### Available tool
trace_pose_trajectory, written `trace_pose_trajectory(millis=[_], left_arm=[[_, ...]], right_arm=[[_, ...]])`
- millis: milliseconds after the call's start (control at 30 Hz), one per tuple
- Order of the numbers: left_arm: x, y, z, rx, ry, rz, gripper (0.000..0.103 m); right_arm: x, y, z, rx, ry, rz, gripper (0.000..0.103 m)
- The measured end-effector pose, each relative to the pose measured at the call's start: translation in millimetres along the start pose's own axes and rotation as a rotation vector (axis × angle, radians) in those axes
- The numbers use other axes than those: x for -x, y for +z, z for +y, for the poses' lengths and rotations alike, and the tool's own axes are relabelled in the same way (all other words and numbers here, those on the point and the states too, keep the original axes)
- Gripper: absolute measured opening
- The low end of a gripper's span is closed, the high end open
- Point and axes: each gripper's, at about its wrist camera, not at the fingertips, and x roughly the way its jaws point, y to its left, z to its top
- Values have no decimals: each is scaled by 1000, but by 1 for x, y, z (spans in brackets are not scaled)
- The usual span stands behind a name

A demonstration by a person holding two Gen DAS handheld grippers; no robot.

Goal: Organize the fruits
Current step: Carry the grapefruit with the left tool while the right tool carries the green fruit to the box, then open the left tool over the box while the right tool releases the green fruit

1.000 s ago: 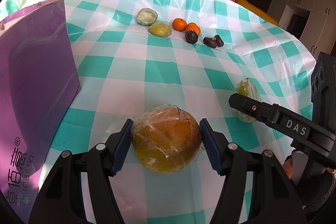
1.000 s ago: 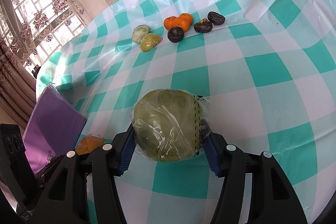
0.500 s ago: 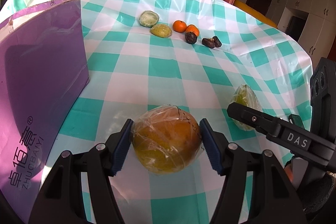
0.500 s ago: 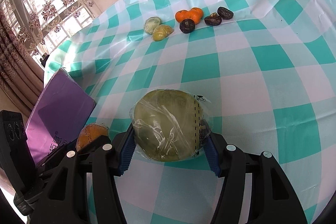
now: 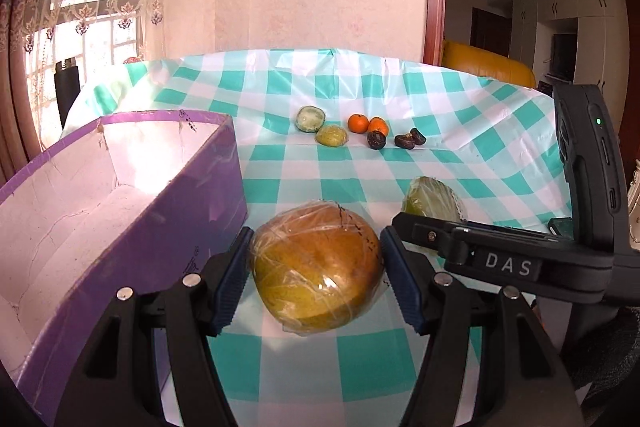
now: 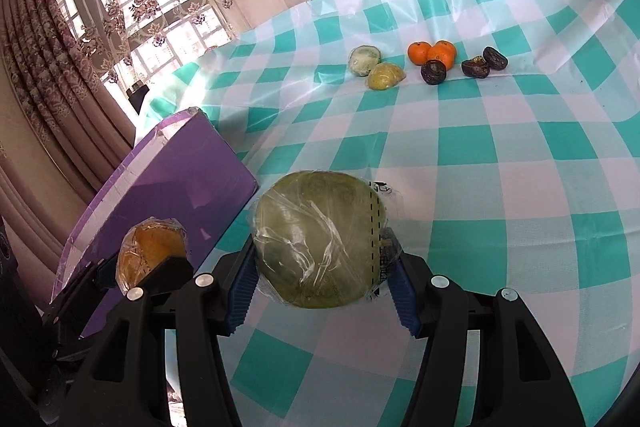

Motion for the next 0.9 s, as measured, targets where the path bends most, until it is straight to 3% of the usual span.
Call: trace_pose_trajectory(millis=[167, 400, 700, 900], left_arm=[[38, 16, 34, 83, 80, -87, 64], [81, 25, 89, 185, 238, -143, 64], [99, 5, 165, 334, 388, -56, 64], [82, 2, 193, 322, 463, 60, 64]], right_arm=[[7, 16, 42, 65, 69, -43, 58], [-1, 26, 114, 195, 149, -55, 58], [-33, 34, 210, 393, 206, -43, 58], [-71, 36, 244, 539, 113, 30, 58]])
